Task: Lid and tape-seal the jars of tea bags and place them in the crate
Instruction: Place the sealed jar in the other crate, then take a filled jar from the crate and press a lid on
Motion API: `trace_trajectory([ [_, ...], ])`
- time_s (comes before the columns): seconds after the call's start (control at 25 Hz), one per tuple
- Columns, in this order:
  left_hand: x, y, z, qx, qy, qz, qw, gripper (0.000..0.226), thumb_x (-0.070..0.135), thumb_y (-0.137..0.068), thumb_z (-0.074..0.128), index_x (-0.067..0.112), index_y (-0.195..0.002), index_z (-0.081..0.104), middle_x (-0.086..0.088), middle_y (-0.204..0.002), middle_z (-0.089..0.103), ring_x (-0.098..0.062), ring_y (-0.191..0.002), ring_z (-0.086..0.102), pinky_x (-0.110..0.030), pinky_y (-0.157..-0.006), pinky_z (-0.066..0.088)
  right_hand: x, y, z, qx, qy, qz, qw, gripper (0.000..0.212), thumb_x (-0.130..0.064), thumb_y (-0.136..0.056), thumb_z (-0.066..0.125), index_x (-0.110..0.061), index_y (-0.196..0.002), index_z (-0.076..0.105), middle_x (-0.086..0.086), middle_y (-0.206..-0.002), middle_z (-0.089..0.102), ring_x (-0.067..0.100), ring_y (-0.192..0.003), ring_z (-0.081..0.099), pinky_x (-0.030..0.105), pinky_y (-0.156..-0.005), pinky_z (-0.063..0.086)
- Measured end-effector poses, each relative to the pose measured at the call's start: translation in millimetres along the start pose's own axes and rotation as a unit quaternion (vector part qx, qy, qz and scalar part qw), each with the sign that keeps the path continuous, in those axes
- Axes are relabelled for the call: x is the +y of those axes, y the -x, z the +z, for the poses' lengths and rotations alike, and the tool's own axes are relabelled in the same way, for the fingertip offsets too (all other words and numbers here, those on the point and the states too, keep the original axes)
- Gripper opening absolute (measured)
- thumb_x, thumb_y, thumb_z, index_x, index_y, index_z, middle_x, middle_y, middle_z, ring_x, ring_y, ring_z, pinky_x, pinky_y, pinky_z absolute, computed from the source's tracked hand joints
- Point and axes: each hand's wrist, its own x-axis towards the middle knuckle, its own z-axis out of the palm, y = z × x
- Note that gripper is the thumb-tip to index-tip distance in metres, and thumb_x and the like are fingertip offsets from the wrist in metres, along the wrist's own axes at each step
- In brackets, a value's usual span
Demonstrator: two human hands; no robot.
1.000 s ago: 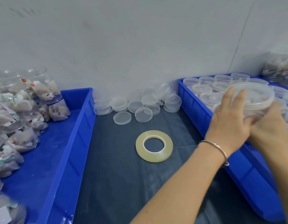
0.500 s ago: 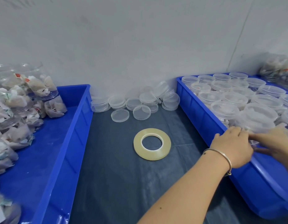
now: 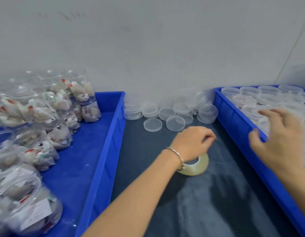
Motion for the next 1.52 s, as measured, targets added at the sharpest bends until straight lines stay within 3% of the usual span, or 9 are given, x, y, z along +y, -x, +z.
trace_trajectory([
  [0.12,-51,24,-55,0.128,0.02,-0.098,0.987,0.018,0.015,-0.092,0.054,0.013,-0.096,0.072,-0.003,-0.095,0.072,-0.022,-0.086,0.063,-0.037,-0.082,0.048,-100,15,47,-0.129,-0.152,-0.065,0.978,0.035,-0.008,-0.082,0.056,-0.001,-0.117,0.058,0.018,-0.114,0.057,0.034,-0.109,0.052,0.032,-0.093,0.035],
  [0.28,-117,70,-107,0.287,0.043,-0.234,0.928,0.018,0.006,-0.089,0.053,0.012,-0.089,0.071,-0.003,-0.089,0.071,-0.015,-0.078,0.059,-0.025,-0.074,0.046,-225,48,113,-0.272,-0.251,-0.164,0.915,0.04,-0.008,-0.09,0.048,-0.003,-0.13,0.047,0.014,-0.125,0.05,0.028,-0.116,0.047,0.039,-0.099,0.037],
  [0.44,-169,120,-130,0.39,0.089,-0.338,0.852,0.018,0.004,-0.09,0.053,0.005,-0.105,0.063,-0.006,-0.089,0.065,-0.015,-0.078,0.055,-0.025,-0.078,0.046,-294,73,151,-0.351,-0.199,-0.192,0.895,0.043,-0.012,-0.093,0.04,-0.003,-0.135,0.035,0.01,-0.131,0.04,0.027,-0.121,0.04,0.04,-0.102,0.033],
  [0.6,-185,131,-137,0.426,0.068,-0.349,0.832,0.04,0.002,-0.088,0.054,0.004,-0.127,0.045,-0.007,-0.098,0.055,-0.02,-0.087,0.051,-0.036,-0.085,0.045,-309,85,164,-0.417,-0.126,-0.185,0.881,0.063,-0.014,-0.094,0.045,-0.003,-0.148,0.013,0.008,-0.15,0.021,0.023,-0.142,0.014,0.044,-0.116,0.017],
  [0.76,-193,121,-193,0.46,-0.288,-0.294,0.787,0.061,0.007,-0.079,0.057,0.014,-0.136,0.037,-0.02,-0.138,0.038,-0.039,-0.122,0.038,-0.051,-0.096,0.034,-305,85,165,-0.419,-0.117,-0.198,0.878,0.067,-0.013,-0.093,0.047,-0.003,-0.148,0.009,0.008,-0.151,0.02,0.023,-0.142,0.013,0.042,-0.115,0.021],
  [0.84,-204,123,-231,0.413,-0.345,-0.34,0.771,0.068,0.013,-0.079,0.061,0.022,-0.139,0.03,-0.016,-0.148,0.026,-0.042,-0.135,0.023,-0.062,-0.102,0.025,-305,85,164,-0.426,-0.117,-0.2,0.875,0.069,-0.014,-0.094,0.049,-0.004,-0.149,0.007,0.008,-0.153,0.017,0.023,-0.143,0.01,0.041,-0.115,0.021],
  [1.0,-223,137,-261,0.322,-0.285,-0.461,0.776,0.056,0.021,-0.087,0.057,0.011,-0.138,0.036,-0.013,-0.146,0.029,-0.038,-0.141,0.009,-0.067,-0.106,0.018,-305,83,165,-0.431,-0.122,-0.195,0.872,0.069,-0.014,-0.094,0.05,-0.004,-0.149,0.008,0.008,-0.152,0.018,0.023,-0.143,0.011,0.04,-0.115,0.022],
  [1.36,-163,101,-227,0.498,-0.219,-0.258,0.798,0.016,0.008,-0.087,0.055,-0.001,-0.1,0.06,-0.022,-0.109,0.057,-0.033,-0.107,0.049,-0.038,-0.094,0.034,-301,85,160,-0.379,-0.278,-0.118,0.875,0.076,-0.022,-0.096,0.048,-0.008,-0.151,-0.004,0.008,-0.158,0.005,0.02,-0.145,0.004,0.037,-0.117,0.017],
  [1.52,-103,49,-194,0.371,-0.161,-0.196,0.893,0.011,0.008,-0.079,0.059,0.011,-0.085,0.067,-0.012,-0.092,0.068,-0.03,-0.092,0.061,-0.034,-0.081,0.047,-270,79,154,-0.277,-0.409,0.025,0.869,0.095,-0.032,-0.088,0.063,-0.016,-0.151,-0.006,0.001,-0.158,-0.002,0.009,-0.143,0.002,0.033,-0.117,0.019],
])
